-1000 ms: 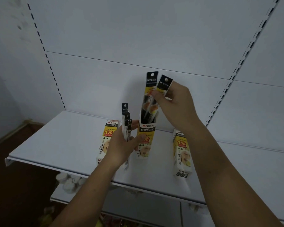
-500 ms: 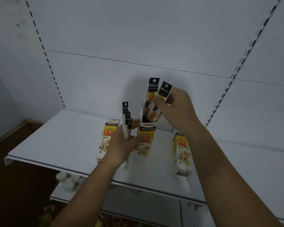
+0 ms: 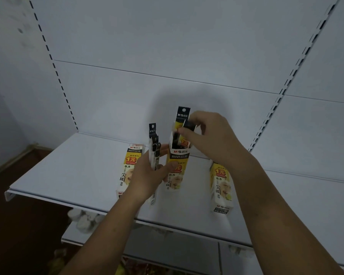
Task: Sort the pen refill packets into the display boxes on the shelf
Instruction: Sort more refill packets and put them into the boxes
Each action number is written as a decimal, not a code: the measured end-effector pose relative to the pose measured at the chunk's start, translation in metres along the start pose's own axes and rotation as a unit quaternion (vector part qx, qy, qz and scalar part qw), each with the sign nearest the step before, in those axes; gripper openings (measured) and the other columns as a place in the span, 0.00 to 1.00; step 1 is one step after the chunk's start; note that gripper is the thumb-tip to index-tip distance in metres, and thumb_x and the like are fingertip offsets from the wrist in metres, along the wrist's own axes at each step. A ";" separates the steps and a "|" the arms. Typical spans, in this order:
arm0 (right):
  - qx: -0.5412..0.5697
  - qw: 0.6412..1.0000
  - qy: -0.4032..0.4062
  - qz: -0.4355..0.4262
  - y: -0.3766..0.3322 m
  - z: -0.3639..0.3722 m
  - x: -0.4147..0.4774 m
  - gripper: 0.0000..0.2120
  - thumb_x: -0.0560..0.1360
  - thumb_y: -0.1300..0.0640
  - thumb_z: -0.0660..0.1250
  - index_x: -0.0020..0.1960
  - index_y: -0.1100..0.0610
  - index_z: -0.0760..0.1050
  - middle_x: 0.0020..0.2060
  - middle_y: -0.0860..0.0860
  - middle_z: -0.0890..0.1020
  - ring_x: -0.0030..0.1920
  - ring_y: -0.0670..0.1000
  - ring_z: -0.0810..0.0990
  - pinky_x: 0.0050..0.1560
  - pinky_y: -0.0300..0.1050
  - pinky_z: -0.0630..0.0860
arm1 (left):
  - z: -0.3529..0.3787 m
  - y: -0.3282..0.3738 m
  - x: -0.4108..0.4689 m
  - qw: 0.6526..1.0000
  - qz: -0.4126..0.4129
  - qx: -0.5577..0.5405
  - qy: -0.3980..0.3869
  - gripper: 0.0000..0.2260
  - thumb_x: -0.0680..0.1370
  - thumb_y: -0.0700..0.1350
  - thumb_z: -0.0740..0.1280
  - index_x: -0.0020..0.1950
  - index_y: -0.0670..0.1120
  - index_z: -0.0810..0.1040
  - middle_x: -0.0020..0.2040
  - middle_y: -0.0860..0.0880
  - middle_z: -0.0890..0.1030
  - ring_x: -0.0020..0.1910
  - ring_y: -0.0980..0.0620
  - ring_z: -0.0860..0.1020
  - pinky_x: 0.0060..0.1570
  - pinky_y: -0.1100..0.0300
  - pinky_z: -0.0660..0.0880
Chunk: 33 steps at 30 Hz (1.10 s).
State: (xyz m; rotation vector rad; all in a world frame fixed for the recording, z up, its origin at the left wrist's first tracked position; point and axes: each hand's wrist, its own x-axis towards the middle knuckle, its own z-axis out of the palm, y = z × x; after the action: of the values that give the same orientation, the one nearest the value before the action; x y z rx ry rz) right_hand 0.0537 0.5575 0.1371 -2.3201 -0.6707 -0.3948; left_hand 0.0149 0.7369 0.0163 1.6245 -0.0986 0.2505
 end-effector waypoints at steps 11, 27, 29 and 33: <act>-0.053 0.993 -0.096 0.037 0.005 0.006 0.006 0.12 0.76 0.40 0.73 0.45 0.48 0.85 0.38 0.44 0.83 0.39 0.42 0.81 0.39 0.38 0.74 | 0.001 0.008 -0.001 1.000 0.009 0.006 -0.002 0.17 0.78 0.41 0.75 0.60 0.60 0.78 0.51 0.50 0.87 0.29 0.57 0.79 0.31 0.63 0.75; 0.042 0.997 0.015 0.061 0.002 -0.001 0.015 0.14 0.74 0.47 0.78 0.55 0.48 0.80 0.42 0.41 0.84 0.37 0.31 0.77 0.36 0.26 0.70 | 0.001 0.003 0.001 1.000 0.003 0.009 -0.001 0.18 0.78 0.41 0.76 0.62 0.60 0.78 0.57 0.52 0.87 0.29 0.53 0.78 0.31 0.64 0.76; 0.041 0.997 -0.019 0.055 0.001 0.002 0.018 0.15 0.73 0.49 0.79 0.57 0.48 0.79 0.43 0.42 0.83 0.38 0.30 0.77 0.36 0.24 0.69 | 0.001 0.003 0.001 1.000 0.005 0.017 -0.002 0.18 0.78 0.42 0.76 0.63 0.59 0.78 0.56 0.52 0.87 0.29 0.52 0.78 0.31 0.64 0.76; 0.001 0.999 -0.023 0.022 0.005 0.006 0.020 0.06 0.75 0.52 0.77 0.46 0.49 0.81 0.39 0.43 0.83 0.37 0.35 0.78 0.36 0.29 0.67 | 0.000 0.003 0.000 1.000 0.001 0.012 -0.001 0.18 0.78 0.42 0.76 0.63 0.58 0.79 0.56 0.51 0.87 0.29 0.53 0.78 0.31 0.64 0.76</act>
State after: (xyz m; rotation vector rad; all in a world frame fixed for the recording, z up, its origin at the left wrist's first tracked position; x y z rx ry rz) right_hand 0.0732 0.5654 0.1391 -2.3451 -0.6401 -0.3205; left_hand 0.0148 0.7362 0.0193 1.6487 -0.0993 0.2512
